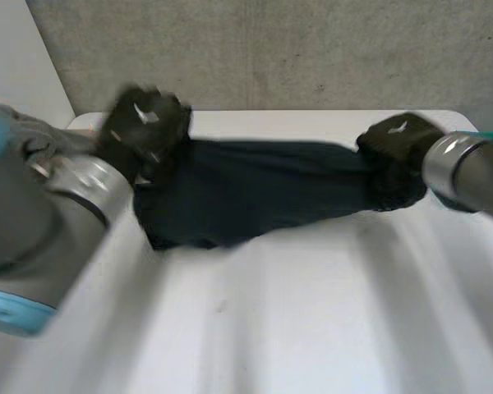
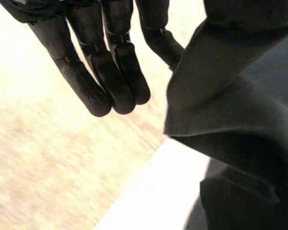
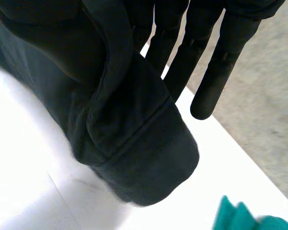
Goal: Fold the laundry.
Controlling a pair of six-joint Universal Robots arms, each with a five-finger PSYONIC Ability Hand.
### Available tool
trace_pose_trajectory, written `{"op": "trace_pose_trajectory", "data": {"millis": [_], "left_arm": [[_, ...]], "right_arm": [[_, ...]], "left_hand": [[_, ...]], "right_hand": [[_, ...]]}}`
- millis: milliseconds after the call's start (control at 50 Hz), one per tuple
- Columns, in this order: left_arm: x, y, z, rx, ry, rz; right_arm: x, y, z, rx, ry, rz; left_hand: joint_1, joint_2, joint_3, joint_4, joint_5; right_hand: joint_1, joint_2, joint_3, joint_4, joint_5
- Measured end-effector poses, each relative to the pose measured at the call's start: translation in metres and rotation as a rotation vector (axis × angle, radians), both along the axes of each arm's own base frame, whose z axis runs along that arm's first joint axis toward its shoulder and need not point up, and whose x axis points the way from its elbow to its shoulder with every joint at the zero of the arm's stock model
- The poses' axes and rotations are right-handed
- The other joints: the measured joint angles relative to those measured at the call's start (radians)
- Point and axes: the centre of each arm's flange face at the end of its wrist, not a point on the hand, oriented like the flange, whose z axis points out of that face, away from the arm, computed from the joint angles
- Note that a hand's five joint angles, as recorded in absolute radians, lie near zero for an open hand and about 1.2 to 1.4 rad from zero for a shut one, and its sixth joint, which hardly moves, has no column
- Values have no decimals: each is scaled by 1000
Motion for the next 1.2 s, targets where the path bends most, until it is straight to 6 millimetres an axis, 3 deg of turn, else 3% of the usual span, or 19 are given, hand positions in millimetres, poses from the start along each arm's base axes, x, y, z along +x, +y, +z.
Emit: {"op": "trace_pose_trajectory", "data": {"millis": [60, 160, 320, 400, 440, 500, 540, 580, 660, 680, 700, 740, 760, 820, 880, 960, 1060, 1200], "left_arm": [[13, -5, 25, -12, 65, -24], [15, -21, 20, 85, 100, -70], [-2, -69, -34, 226, 42, -66], [-12, -100, -35, 160, 29, -44], [-16, -113, -24, 106, 43, -34], [-23, -131, 10, -18, 107, -16], [-25, -136, 33, -87, 156, 0], [-24, -140, 68, -177, 239, 33], [-16, -135, 117, -283, 376, 89], [-15, -133, 122, -289, 392, 94], [-15, -130, 125, -284, 402, 95], [-15, -130, 125, -284, 402, 95], [-17, -122, 119, -236, 392, 85], [-23, -114, 92, -129, 340, 67], [-28, -104, 54, -2, 280, 55], [-31, -82, -11, 211, 195, 50], [-31, -58, -68, 394, 145, 57], [-29, -53, -108, 522, 140, 83]], "right_arm": [[-9, 17, 30, -2, -2, -15], [-12, 32, 45, 34, 15, -16], [8, 19, 5, 126, 73, 26], [24, -5, -11, 57, 54, 18], [31, -15, -10, -3, 24, 8], [47, -32, 7, -156, -70, -9], [56, -38, 25, -261, -143, -17], [66, -42, 55, -406, -248, -21], [78, -34, 101, -589, -388, -16], [79, -32, 106, -603, -399, -14], [80, -28, 108, -605, -402, -12], [80, -28, 108, -605, -402, -12], [82, -20, 100, -564, -377, -5], [82, -13, 82, -488, -327, 1], [80, -9, 67, -434, -291, 1], [75, -5, 42, -357, -241, -5], [71, 0, 33, -321, -224, -9], [72, 14, 35, -285, -213, 7]], "left_hand": [[0, 2, 2, 2, 0], [5, 2, 2, 2, 4], [5, 2, 2, 2, 4], [5, 3, 2, 3, 4], [5, 3, 2, 3, 4], [5, 3, 2, 3, 4], [5, 3, 2, 3, 4], [5, 4, 2, 3, 4], [-8, -29, -26, -26, -17], [-8, -29, -26, -26, -17], [-164, -173, -165, -173, -160], [-164, -173, -165, -173, -160], [-488, -477, -466, -477, -463], [-613, -632, -624, -638, -627], [-640, -673, -659, -680, -674], [-641, -685, -667, -689, -686], [-648, -693, -678, -698, -701], [-641, -680, -671, -680, -667]], "right_hand": [[0, 0, 12, 1, 0], [17, 5, 17, 2, 9], [17, 5, 18, 3, 9], [17, 5, 19, 3, 9], [18, 5, 18, 3, 9], [18, 5, 18, 3, 9], [25, 5, 19, 3, 9], [25, 5, 19, 3, 9], [25, 5, 19, 3, 9], [25, 5, 19, 3, 9], [25, 5, 19, 3, 9], [25, 5, 19, 3, 9], [25, 5, 20, 3, 9], [25, 5, 26, 3, 9], [25, 5, 26, 3, 9], [25, 5, 27, 4, 9], [25, 5, 27, 4, 9], [25, 5, 27, 4, 9]]}}
